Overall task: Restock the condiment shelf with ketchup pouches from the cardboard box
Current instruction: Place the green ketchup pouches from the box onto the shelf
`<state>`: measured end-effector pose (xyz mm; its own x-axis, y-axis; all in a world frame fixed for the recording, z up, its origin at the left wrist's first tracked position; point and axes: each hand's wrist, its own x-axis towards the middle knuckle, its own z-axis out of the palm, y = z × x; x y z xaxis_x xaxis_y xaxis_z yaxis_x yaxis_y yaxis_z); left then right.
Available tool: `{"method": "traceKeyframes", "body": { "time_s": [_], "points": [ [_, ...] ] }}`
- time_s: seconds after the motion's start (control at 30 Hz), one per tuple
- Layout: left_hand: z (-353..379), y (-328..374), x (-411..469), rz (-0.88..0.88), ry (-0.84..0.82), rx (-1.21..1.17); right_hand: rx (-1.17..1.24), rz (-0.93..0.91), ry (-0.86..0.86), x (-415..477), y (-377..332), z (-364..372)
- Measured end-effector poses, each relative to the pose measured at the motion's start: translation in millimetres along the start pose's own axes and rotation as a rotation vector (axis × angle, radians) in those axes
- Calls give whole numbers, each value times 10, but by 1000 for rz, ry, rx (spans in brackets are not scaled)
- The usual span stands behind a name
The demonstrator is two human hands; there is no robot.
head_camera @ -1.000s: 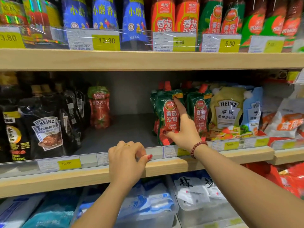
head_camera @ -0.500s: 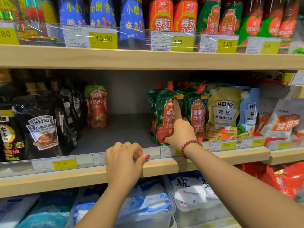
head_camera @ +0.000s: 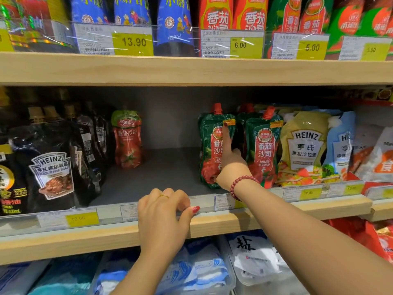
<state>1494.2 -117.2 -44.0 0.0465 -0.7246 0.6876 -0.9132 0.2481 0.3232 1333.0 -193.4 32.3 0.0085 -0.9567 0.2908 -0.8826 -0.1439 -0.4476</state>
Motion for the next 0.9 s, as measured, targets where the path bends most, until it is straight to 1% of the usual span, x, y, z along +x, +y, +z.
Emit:
{"method": "traceKeyframes", "body": {
  "time_s": [0.17, 0.27, 0.53, 0.73, 0.9],
  "points": [
    [-17, 5, 6, 6, -4, 9, 59, 0, 15, -34, -21, 53],
    [-6, 7, 0, -2, -4, 15, 60, -3, 13, -51, -46, 29],
    [-2, -8, 2, 9, -11, 22, 23, -37, 77, -37, -41, 82],
    [10, -5, 3, 24, -10, 6, 15, 18, 53, -57, 34, 36],
    [-7, -14, -1, 28, -8, 5, -6, -54, 148, -235, 44, -9]
  ]
}}
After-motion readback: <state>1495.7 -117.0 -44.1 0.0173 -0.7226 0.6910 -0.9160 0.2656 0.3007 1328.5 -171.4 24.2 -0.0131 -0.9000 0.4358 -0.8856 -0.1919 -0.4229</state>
